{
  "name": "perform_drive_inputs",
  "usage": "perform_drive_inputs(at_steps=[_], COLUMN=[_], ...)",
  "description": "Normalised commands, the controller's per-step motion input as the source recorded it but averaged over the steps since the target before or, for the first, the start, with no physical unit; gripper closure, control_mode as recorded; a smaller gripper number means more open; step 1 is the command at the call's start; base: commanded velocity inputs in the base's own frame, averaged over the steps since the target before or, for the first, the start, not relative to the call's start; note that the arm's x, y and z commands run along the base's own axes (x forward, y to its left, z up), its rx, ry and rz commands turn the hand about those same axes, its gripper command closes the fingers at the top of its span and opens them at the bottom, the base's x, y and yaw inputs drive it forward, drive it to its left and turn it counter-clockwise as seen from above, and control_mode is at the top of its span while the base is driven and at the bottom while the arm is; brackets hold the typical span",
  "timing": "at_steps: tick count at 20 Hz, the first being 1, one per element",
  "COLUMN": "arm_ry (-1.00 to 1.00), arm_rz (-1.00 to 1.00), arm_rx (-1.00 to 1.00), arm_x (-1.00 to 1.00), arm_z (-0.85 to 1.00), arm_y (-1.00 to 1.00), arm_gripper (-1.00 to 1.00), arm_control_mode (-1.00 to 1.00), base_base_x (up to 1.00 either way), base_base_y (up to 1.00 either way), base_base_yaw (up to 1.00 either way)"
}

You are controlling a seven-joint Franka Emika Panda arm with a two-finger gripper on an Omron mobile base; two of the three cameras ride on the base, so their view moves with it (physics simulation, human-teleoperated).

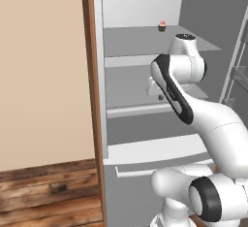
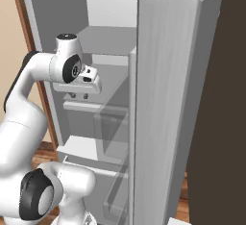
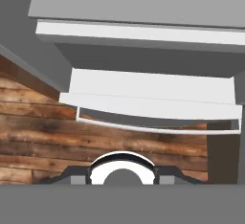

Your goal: Take out the milk from the fridge and place it on the tray on the counter. Then take the sugar cube near the tray and place it in the tray.

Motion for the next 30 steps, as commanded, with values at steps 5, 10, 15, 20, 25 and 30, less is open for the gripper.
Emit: perform_drive_inputs(at_steps=[5, 10, 15, 20, 25, 30], arm_ry=[0.00, 0.00, -0.08, -0.21, -0.11, 0.00], arm_rz=[0.01, 0.02, 0.00, -0.01, -0.01, 0.00], arm_rx=[0.00, 0.00, 0.00, 0.00, 0.00, 0.00], arm_x=[-0.29, -0.61, -0.37, -0.03, 0.01, 0.03], arm_z=[0.00, -0.04, -0.03, -0.05, -0.02, 0.10], arm_y=[0.00, -0.01, -0.13, -0.40, -0.41, -0.29], arm_gripper=[-1.00, -1.00, -1.00, -1.00, -1.00, -1.00], arm_control_mode=[-1.00, -1.00, -1.00, -1.00, -1.00, -1.00], base_base_x=[0.00, 0.00, 0.00, 0.00, 0.00, 0.00], base_base_y=[0.00, 0.00, 0.00, 0.00, 0.00, 0.00], base_base_yaw=[0.00, 0.00, 0.00, 0.00, 0.00, 0.00])
